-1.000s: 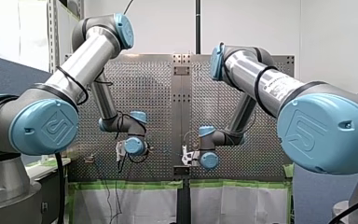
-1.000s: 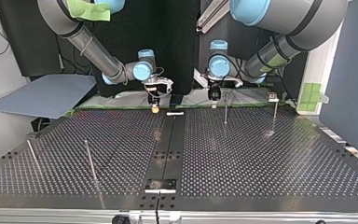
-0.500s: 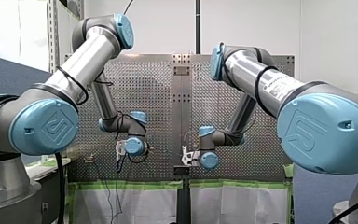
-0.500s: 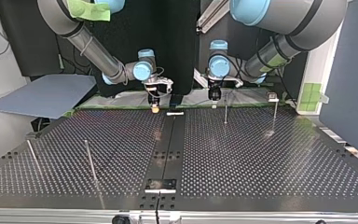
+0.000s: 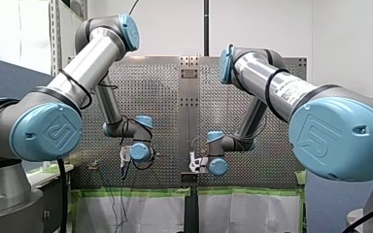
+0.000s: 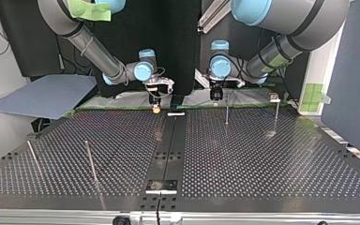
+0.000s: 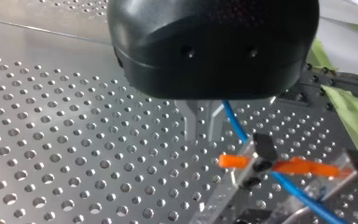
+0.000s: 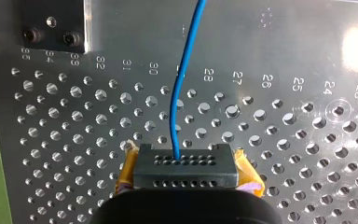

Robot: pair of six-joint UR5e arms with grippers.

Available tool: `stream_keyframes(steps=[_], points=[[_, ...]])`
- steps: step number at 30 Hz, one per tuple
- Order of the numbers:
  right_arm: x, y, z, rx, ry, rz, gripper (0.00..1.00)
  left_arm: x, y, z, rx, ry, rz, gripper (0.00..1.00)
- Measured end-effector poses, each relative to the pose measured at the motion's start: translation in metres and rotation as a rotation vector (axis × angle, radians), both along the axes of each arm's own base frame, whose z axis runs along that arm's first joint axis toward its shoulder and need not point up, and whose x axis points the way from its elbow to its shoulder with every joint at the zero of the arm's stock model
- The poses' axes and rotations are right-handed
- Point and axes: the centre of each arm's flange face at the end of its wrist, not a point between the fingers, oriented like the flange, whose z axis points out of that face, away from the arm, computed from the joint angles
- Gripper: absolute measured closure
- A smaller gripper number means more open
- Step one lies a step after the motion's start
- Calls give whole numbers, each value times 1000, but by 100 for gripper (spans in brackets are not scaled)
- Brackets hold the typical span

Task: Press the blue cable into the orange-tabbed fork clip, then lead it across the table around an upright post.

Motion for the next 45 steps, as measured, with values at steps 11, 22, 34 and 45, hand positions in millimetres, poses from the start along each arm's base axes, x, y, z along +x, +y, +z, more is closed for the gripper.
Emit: stream_keyframes(steps=[11,22,34,45], points=[[0,-1,1,-1,-1,0,100,0,1,0,7,4,11,96],[9,-15,29,-26,42,1,100,5,-11,11,24,22,-28,96],[13,-18,96,-31,54,4,100,10,-28,67,-32,-61,-63,96],[17,-10,155,-28,54,14,100,10,-30,116,-82,-118,-58,96]])
